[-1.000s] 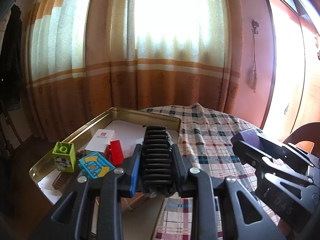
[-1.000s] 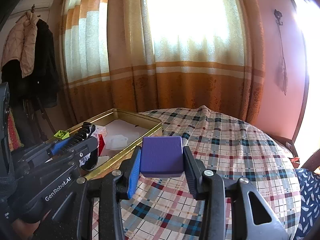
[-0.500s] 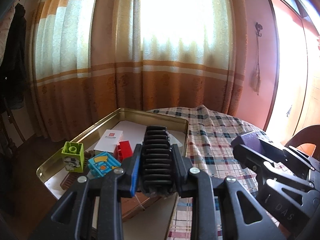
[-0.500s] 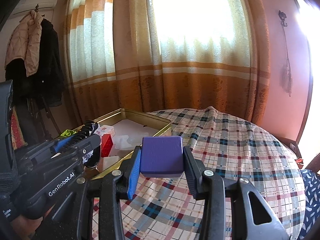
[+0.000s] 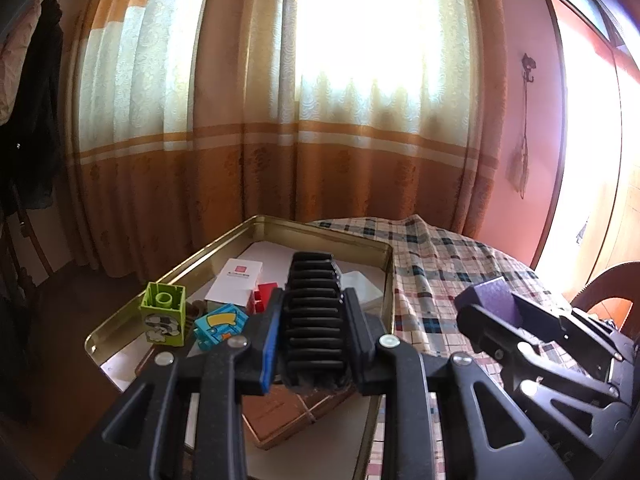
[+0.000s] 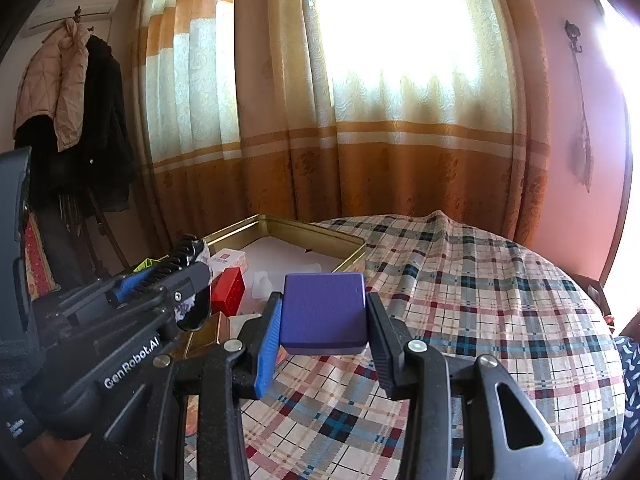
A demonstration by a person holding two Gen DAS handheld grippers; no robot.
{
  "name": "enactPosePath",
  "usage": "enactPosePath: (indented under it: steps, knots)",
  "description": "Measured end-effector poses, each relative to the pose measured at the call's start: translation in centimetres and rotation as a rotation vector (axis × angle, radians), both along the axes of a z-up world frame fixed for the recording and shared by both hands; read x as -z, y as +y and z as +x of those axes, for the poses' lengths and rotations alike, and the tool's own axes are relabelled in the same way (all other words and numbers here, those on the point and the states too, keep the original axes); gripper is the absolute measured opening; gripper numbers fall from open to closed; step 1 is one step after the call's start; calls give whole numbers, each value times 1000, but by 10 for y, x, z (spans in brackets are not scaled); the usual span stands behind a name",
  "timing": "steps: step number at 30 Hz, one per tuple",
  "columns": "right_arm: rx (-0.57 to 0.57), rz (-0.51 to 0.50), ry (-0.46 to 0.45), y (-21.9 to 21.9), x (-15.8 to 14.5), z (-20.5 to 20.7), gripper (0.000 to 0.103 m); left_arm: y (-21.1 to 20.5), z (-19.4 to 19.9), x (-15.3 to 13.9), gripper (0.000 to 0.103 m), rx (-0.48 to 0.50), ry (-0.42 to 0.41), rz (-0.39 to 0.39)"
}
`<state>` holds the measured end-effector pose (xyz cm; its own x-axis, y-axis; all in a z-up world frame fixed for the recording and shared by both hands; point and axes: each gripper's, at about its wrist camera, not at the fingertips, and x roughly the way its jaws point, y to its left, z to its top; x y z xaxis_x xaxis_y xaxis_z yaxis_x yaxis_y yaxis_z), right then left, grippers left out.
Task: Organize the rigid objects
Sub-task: 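Lift and carry the black brush and purple block toward the gold tray with both grippers, then lower the black brush and purple block into the tray and open both grippers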
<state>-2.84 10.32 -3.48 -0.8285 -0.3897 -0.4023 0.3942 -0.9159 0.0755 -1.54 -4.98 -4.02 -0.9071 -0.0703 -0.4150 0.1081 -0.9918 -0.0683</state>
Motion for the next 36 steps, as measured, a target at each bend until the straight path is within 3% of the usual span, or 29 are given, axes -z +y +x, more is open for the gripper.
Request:
enactPosePath:
  steps: [9, 16, 24, 36]
  knots:
    - [-27, 10, -13, -9, -1, -6, 43, -10, 2, -2, 27, -11, 1, 8]
    - [-47, 3, -34, -20, -13, -29, 43, -41, -1, -14, 27, -69, 3, 26]
    - [-103, 22, -76, -53, -21, -62, 43, -77, -17, -8, 27, -151, -81, 13]
    - [-166, 111, -196, -98, 8, -103, 43, -75, -43, -1, 30, -96, -155, -35]
